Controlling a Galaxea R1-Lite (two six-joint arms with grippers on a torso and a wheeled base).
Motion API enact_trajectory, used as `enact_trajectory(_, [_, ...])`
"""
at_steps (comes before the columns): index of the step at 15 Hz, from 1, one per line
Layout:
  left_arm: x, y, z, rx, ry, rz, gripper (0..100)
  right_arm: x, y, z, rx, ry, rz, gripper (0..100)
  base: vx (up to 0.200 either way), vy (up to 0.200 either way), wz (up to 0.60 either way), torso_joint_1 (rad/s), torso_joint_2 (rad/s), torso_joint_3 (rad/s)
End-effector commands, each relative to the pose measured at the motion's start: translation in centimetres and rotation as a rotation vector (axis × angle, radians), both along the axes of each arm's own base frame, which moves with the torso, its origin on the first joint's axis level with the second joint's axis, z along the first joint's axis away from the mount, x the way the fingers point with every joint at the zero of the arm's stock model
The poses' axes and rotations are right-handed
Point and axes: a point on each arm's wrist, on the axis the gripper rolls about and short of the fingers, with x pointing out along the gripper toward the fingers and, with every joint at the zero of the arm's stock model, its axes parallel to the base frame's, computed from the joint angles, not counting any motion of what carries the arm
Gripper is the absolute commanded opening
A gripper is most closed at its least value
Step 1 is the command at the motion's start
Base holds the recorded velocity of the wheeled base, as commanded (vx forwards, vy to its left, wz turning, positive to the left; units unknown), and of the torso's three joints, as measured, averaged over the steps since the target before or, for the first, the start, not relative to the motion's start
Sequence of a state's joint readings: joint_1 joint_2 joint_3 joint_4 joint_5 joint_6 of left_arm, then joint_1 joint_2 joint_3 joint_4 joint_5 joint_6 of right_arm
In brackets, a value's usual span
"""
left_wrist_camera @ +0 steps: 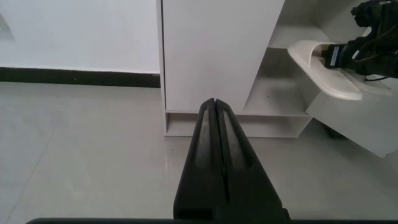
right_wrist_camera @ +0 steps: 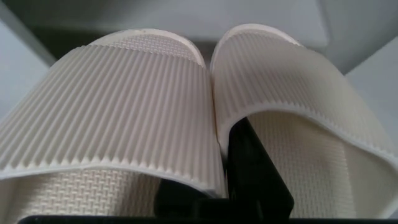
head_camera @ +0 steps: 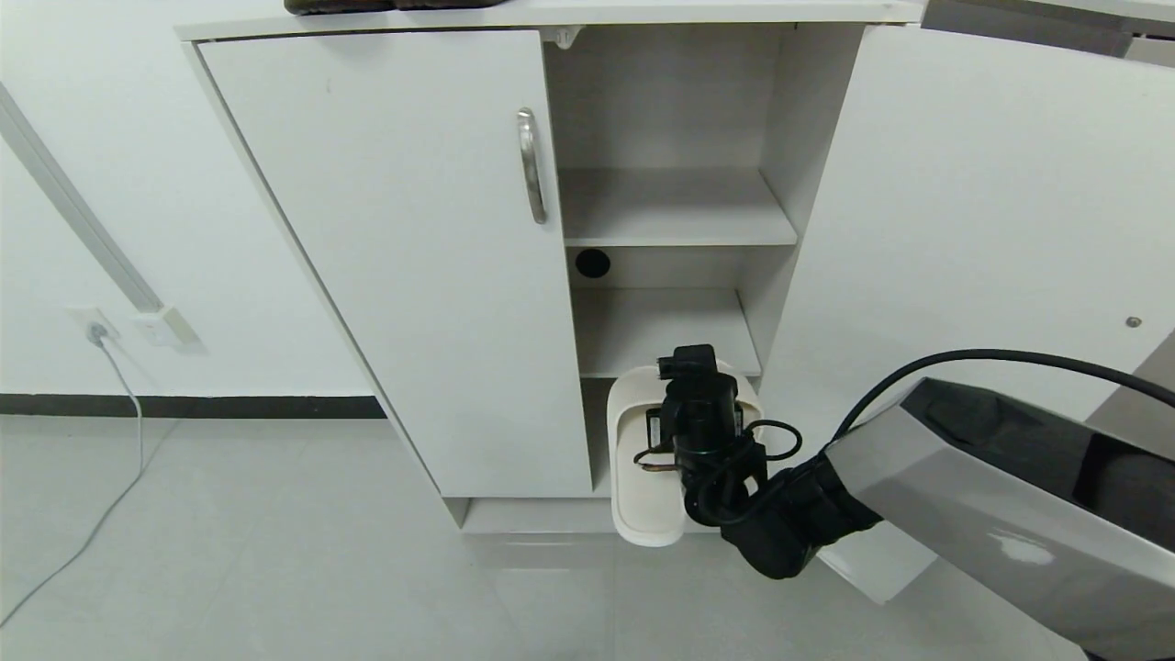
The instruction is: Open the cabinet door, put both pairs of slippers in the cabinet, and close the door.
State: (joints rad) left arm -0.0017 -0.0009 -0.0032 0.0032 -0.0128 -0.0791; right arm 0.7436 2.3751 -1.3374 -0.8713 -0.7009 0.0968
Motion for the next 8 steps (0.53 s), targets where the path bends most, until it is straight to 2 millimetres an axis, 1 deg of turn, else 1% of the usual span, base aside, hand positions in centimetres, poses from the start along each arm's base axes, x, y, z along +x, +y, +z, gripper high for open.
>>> enact_trajectory(1, [0.0,0.0,0.0,-0.001,0.001,0.001,0,-0.3,-0.2,0.0,-0.006,-0.049,0.007,0,0.000,0.000,0.00,0.000,0.00,0.000])
enact_trajectory(3, [0.0,0.0,0.0,0.001,0.001,0.001,0,-0.4,-0.3,-0.5,-0.028,-0.076,0.013,0,0.000,0.000,0.00,0.000,0.00,0.000])
enact_trajectory(5, [0.0,0.0,0.0,-0.001,0.001,0.001,0,-0.2,-0.4,-1.9,-0.044,-0.052,0.012,0,0.000,0.000,0.00,0.000,0.00,0.000])
enact_trajectory(8, [0.0,0.0,0.0,-0.001,0.001,0.001,0,-0.2,-0.4,-1.8,-0.041,-0.054,0.012,0,0.000,0.000,0.00,0.000,0.00,0.000])
